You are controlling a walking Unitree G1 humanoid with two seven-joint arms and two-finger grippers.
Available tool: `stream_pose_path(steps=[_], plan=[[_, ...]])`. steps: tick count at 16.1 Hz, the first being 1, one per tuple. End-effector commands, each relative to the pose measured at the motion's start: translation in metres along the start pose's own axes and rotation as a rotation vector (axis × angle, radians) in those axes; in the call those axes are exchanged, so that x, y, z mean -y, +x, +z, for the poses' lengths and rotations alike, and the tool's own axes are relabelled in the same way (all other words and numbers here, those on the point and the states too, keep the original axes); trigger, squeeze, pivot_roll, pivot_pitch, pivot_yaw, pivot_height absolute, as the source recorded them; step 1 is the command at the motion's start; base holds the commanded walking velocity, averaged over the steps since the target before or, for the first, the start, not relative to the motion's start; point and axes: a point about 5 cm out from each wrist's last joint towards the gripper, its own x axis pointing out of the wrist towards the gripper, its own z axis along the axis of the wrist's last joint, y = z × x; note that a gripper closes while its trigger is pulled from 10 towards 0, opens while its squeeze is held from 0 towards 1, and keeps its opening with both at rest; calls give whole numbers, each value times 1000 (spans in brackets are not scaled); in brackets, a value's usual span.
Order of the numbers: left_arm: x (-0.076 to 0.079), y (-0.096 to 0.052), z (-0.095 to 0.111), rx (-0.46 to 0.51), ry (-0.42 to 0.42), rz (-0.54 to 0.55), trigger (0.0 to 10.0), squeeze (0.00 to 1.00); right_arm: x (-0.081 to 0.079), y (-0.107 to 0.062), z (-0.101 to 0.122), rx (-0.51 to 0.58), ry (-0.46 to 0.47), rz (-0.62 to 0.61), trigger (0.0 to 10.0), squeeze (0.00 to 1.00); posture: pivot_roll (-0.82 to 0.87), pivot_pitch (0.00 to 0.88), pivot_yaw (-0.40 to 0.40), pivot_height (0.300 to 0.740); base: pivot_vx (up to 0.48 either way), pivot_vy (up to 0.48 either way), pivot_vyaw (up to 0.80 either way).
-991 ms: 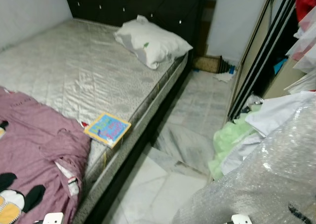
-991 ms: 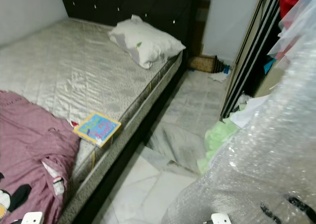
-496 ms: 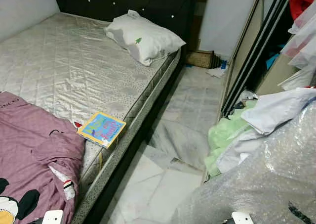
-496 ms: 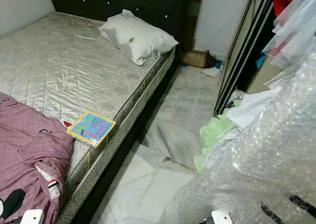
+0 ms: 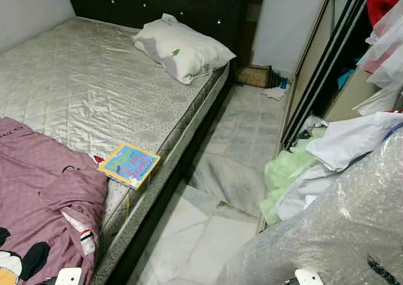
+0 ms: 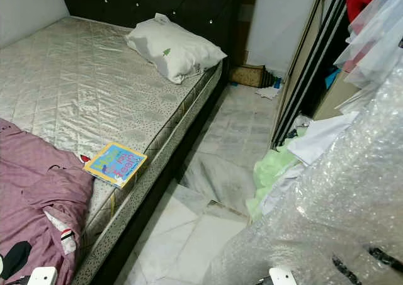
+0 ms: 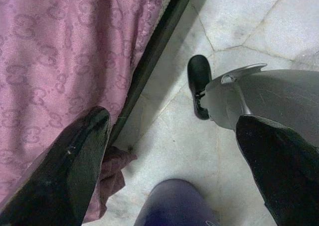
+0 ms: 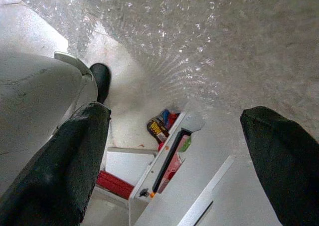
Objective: Clean up the room
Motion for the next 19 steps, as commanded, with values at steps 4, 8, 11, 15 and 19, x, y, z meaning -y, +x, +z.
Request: stream_pose_path(steps=[4, 8, 11, 15, 19], plan=[[-2, -1, -3, -11, 19, 1, 10000, 0, 5, 0, 12, 38, -56, 8, 10000, 0, -99, 50, -34, 740, 0, 0, 145], [-2, -1, -3, -13, 26, -1, 10000, 0, 5, 0, 11, 34, -57, 7, 10000, 0, -98, 45, -35, 740, 0, 0, 689], [-1, -1, -2, -9, 21, -5, 10000, 0, 5, 0, 11, 32, -62, 10, 10000, 0, -98, 38, -36, 740, 0, 0, 0], [0, -1, -2, -6, 17, -9, 10000, 0, 5, 0, 12, 30, -79, 13, 10000, 0, -98, 34, -36, 740, 0, 0, 0], [0, 0, -2, -1, 3, -16, 10000, 0, 5, 0, 12, 28, -93, 14, 10000, 0, -99, 37, -37, 740, 0, 0, 0]])
